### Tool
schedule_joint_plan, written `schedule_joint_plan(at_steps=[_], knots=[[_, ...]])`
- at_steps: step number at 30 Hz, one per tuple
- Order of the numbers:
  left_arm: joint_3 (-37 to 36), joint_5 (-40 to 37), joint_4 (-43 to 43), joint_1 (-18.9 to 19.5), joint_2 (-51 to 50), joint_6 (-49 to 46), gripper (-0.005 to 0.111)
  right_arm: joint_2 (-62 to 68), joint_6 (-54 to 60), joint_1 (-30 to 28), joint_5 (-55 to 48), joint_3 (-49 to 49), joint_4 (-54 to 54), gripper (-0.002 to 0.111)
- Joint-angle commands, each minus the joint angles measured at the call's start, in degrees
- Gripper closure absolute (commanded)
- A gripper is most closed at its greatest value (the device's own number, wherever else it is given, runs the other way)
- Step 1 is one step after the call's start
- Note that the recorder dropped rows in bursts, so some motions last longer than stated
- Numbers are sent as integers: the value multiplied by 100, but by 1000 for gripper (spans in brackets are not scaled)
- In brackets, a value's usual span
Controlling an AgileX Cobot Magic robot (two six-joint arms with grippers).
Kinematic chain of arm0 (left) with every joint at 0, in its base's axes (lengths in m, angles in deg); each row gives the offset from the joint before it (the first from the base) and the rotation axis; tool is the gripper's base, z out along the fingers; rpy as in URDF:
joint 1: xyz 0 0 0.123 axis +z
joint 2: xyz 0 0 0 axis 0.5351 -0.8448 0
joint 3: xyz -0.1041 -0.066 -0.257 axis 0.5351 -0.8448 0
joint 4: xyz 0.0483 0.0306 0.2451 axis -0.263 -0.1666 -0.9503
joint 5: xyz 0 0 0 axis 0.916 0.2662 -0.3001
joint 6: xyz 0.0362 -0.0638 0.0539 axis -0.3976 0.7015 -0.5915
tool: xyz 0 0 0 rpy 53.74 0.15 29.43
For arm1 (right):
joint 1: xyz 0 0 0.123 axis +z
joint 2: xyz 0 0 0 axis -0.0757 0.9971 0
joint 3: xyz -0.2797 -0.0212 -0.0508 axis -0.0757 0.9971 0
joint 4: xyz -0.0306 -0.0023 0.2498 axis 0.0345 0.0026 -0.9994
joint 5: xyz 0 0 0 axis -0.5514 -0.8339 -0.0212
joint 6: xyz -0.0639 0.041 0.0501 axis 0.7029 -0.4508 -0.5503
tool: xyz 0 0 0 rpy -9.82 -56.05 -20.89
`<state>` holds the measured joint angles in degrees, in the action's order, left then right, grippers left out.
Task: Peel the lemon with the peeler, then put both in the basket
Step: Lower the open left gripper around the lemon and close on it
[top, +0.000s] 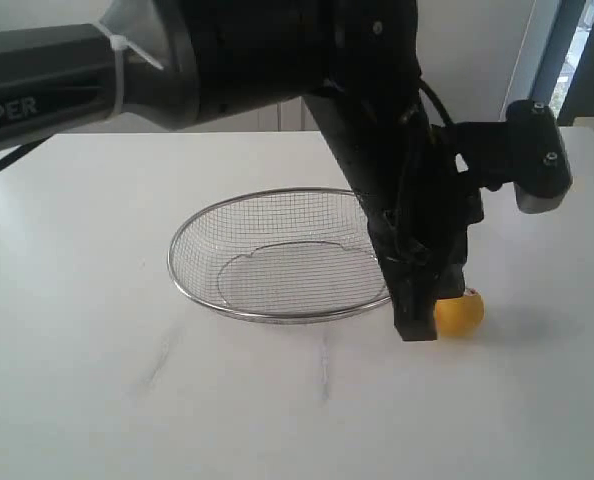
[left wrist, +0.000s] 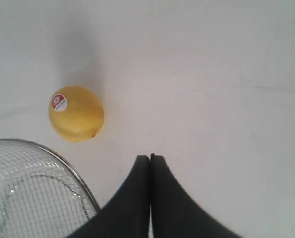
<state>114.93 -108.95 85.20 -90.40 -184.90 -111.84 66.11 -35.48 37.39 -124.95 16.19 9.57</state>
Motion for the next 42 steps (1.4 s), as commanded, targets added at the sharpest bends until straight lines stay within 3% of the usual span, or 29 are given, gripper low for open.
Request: schedule_joint_plan(at_steps=[1, 3, 6, 11, 13, 15, 20, 28, 31, 36, 42], knots=[[20, -86, 33, -37, 17, -1087, 107, -58, -47, -38, -5, 26, 136, 108], [20, 34, 33, -37, 17, -1409, 103, -58, -47, -38, -5, 26, 125, 108], [20, 255, 21, -37, 17, -1609, 89, -58, -47, -38, -5, 26, 114, 108], [20, 572, 21, -37, -160, -1938, 55, -58, -47, -38, -5, 26, 103, 108], [20, 572, 21, -37, -336, -2461, 34, -58, -47, -38, -5, 26, 103, 108], [20, 676, 21, -37, -546, -2765, 27, -58, -47, -38, -5, 26, 103, 108], [20, 1683, -11, -37, -992, -2832, 27, -58, -47, -38, -5, 26, 103, 108], [20, 2457, 223, -37, -1257, -2528, 27, -58, -47, -38, -5, 26, 92, 108], [20, 2573, 446, -37, -1432, -2504, 27, -58, -47, -38, -5, 26, 92, 108], [20, 2632, 361, -37, -1569, -1531, 27, -58, -47, -38, -5, 26, 92, 108], [20, 2853, -291, -37, -1569, -1938, 27, -58, -47, -38, -5, 26, 92, 108]])
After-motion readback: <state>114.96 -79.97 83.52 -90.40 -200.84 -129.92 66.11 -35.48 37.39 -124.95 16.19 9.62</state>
